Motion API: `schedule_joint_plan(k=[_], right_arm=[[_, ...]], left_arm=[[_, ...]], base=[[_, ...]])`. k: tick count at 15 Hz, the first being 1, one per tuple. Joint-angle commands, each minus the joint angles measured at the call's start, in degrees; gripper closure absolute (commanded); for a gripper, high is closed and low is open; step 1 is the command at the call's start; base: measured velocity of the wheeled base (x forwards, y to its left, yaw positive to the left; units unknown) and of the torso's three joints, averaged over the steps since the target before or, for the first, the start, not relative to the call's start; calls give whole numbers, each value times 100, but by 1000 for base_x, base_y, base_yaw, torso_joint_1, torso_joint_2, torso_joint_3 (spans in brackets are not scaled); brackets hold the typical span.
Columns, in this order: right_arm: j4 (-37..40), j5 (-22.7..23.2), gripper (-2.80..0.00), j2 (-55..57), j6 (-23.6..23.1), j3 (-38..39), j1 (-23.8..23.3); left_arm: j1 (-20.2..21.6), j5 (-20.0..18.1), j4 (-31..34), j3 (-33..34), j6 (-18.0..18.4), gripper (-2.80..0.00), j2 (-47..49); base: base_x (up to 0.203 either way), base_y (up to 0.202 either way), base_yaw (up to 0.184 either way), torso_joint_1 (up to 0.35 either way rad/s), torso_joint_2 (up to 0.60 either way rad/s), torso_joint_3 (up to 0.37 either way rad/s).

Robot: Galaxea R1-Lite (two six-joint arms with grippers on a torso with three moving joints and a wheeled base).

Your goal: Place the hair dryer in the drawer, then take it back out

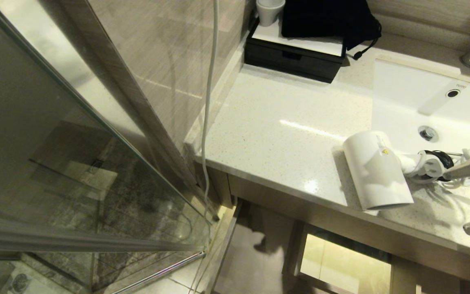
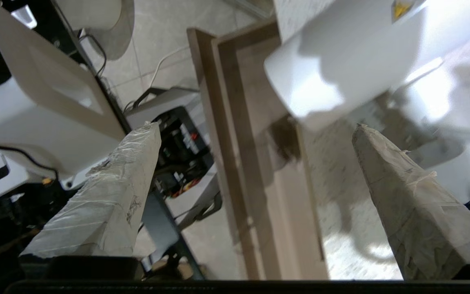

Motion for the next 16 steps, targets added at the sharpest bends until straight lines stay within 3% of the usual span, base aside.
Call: schedule_joint_plan(k=[1, 4, 6, 8, 10, 11, 16], right_arm=[[-104, 110, -280, -2, -50, -40, -3], [-238, 52, -280, 106, -646, -56, -111], [-245, -540, -280, 86, -875, -47, -305], [-158, -290, -280, -10, -1122, 3, -315], [-157, -214, -280, 40, -2115, 6, -337], [-205, -212, -280, 99, -2338, -36, -352], [-376, -226, -280, 177, -2707, -37, -369]], left_arm=[[0, 2, -2, 0, -1, -280, 0], [0, 2, -2, 0, -1, -280, 0], [0, 2, -2, 0, -1, -280, 6], [0, 2, -2, 0, -1, -280, 8], [0, 2, -2, 0, -1, -280, 0], [0, 2, -2, 0, -1, -280, 0], [0, 2, 2, 0, -1, -280, 0]], base=[[0, 0, 0, 0, 0, 0], [0, 0, 0, 0, 0, 0], [0, 0, 0, 0, 0, 0], [0, 0, 0, 0, 0, 0], [0, 0, 0, 0, 0, 0], [0, 0, 0, 0, 0, 0], [0, 0, 0, 0, 0, 0]])
